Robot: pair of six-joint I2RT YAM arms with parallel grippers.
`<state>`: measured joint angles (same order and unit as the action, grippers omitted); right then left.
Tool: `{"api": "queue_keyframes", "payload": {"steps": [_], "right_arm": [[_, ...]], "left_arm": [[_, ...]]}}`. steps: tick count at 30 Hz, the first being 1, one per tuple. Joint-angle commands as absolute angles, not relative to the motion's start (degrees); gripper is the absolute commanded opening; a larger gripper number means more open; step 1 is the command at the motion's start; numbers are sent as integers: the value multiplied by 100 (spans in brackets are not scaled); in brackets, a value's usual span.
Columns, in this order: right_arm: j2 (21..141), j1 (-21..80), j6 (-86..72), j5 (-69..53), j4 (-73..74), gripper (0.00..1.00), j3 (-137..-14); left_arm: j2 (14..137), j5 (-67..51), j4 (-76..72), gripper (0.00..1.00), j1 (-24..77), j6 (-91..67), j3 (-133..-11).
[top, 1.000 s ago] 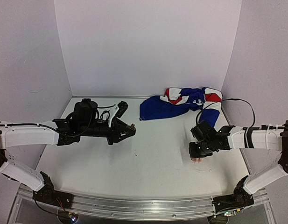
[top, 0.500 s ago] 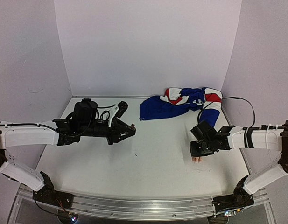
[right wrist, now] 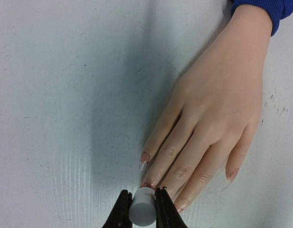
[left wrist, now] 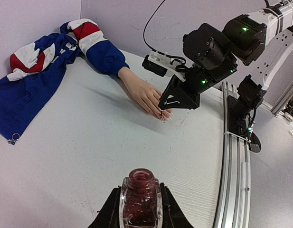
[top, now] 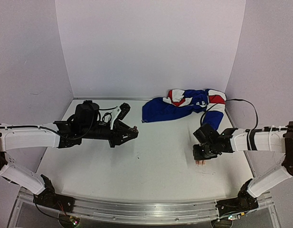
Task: Paint the nails
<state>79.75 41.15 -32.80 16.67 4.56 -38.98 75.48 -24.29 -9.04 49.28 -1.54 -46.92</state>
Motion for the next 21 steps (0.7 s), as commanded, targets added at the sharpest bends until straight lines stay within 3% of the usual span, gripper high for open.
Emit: {"api": "queue_keyframes", "payload": {"steps": [1,21], "right_arm": [[8076,4087,-3234,1760,552,0,-3967],[8123,4087,-3207,1425,483,0,-3914]], "left_arm": [[7393,-2499,-1103,0,4906,-188,-4974],[7434,-2513,-1099,0,4904,-193,-4987]]}}
